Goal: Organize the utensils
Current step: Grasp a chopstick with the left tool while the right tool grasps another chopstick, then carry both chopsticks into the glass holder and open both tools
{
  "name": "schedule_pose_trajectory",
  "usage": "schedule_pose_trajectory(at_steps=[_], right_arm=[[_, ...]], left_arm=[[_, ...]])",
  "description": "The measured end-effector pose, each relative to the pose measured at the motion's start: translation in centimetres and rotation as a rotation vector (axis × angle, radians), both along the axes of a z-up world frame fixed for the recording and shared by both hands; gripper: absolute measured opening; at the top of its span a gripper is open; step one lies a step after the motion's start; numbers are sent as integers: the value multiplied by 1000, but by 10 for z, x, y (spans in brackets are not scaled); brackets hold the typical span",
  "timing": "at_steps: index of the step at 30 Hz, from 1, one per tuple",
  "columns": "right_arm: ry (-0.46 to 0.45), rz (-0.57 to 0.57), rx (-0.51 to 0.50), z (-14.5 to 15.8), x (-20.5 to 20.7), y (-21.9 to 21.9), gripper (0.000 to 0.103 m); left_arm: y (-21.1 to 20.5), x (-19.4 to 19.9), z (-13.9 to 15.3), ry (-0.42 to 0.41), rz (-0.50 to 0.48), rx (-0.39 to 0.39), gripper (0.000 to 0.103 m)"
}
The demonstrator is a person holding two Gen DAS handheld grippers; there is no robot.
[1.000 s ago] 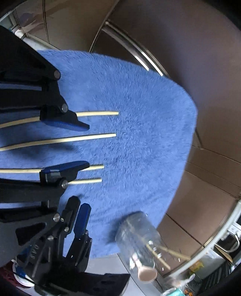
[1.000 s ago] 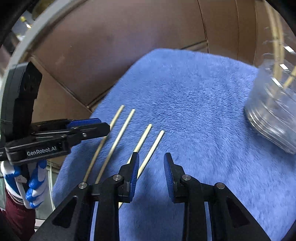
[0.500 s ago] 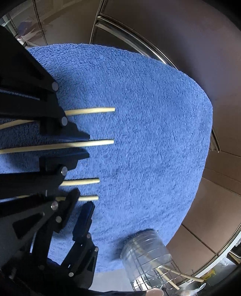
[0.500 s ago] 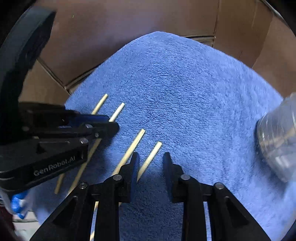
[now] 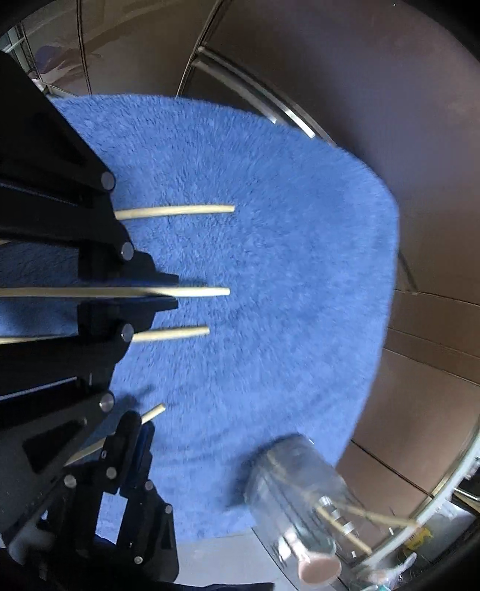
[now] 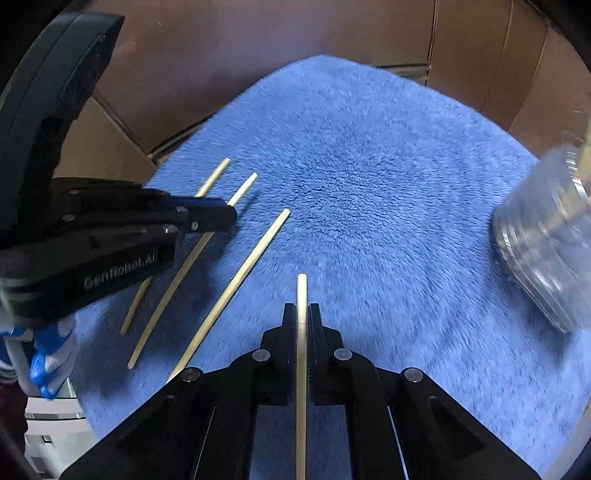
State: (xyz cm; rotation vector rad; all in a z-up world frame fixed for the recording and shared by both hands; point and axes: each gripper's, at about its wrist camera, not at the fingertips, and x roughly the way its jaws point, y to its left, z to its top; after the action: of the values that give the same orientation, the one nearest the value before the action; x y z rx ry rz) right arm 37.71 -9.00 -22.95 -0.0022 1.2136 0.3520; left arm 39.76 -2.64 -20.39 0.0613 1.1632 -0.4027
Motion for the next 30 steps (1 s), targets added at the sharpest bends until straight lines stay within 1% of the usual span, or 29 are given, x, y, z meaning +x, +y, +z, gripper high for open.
schedule_pose_trajectory(at_steps=[2, 3, 4, 8, 10, 14, 16, 17, 19, 21, 25, 27, 30], right_arm=[[-48, 6, 37, 16, -16, -9, 5], [-72, 7, 50, 23, -24, -12, 5], [-107, 0, 60, 33, -36, -17, 5], [-234, -15, 114, 64, -75, -32, 5], [-298, -34, 146, 81, -91, -39, 5], [-436, -100, 200, 109, -132, -70, 5], [-509, -145, 218, 125, -149, -90, 5], [-537, -164, 223, 131, -153, -99, 5], [-602, -210, 233, 150, -164, -117, 5], [-672, -252, 247, 171, -170, -136, 5], [-823, -319, 255, 203, -161, -163, 5], [-889, -342, 247, 214, -153, -167, 5], [-979, -373, 253, 225, -133, -178, 5]], left_arm=[[5, -12, 16, -48, 6, -25, 4], [7, -21, 27, -86, 9, -27, 4], [7, -28, 34, -114, 12, -28, 4], [7, -63, 67, -209, 16, -72, 4], [9, -77, 78, -234, 18, -95, 4], [2, -102, 106, -295, 18, -156, 4], [-7, -112, 126, -342, 10, -184, 4], [-10, -114, 129, -357, 7, -193, 4], [-18, -116, 149, -401, -6, -231, 4], [-30, -116, 166, -444, -18, -270, 4], [-57, -101, 197, -529, -37, -355, 4], [-70, -90, 211, -576, -38, -413, 4], [-87, -71, 225, -650, -21, -477, 4]])
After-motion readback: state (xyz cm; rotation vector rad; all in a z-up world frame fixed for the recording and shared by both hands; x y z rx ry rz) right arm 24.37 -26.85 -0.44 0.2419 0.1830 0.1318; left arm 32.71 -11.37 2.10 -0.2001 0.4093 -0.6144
